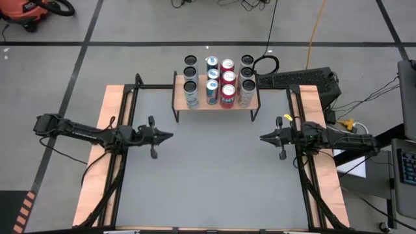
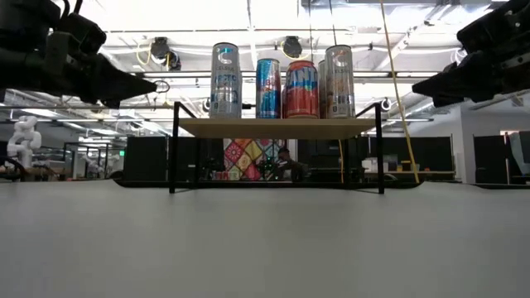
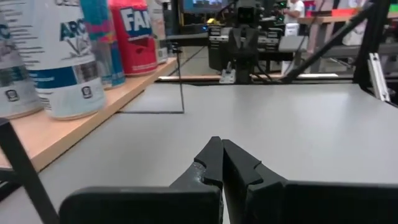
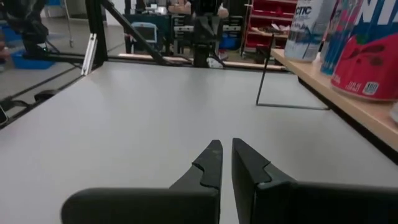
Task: Place canned beverage on shelf
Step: Return to Home Position
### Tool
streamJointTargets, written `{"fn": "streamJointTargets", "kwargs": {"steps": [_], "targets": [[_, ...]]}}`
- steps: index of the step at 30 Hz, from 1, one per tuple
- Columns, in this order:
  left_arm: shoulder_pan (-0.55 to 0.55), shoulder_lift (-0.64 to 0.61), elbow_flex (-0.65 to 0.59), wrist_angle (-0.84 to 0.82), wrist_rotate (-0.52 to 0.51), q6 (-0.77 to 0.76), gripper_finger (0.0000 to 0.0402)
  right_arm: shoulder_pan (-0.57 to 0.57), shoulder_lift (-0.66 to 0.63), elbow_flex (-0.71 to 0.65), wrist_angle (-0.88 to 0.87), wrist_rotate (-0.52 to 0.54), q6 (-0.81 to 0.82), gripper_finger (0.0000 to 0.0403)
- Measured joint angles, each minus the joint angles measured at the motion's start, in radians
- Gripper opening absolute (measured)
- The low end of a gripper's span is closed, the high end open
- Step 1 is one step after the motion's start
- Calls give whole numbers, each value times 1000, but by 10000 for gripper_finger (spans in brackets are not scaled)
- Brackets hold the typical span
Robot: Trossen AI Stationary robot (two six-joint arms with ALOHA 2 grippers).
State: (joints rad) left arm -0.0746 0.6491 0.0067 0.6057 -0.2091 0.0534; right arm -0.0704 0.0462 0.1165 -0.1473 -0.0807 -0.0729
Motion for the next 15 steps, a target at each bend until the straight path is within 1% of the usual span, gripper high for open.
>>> {"fn": "streamJointTargets", "kwargs": {"steps": [3, 10, 15], "targets": [[0, -17, 0, -29, 11, 3, 0, 0, -16, -5, 5, -1, 1, 0], [0, -74, 0, -122, 42, -39, 0, 0, -36, -71, 134, 2, 7, 0], [0, -129, -1, -187, 49, -45, 0, 0, -36, -74, 136, 1, 12, 0]]}}
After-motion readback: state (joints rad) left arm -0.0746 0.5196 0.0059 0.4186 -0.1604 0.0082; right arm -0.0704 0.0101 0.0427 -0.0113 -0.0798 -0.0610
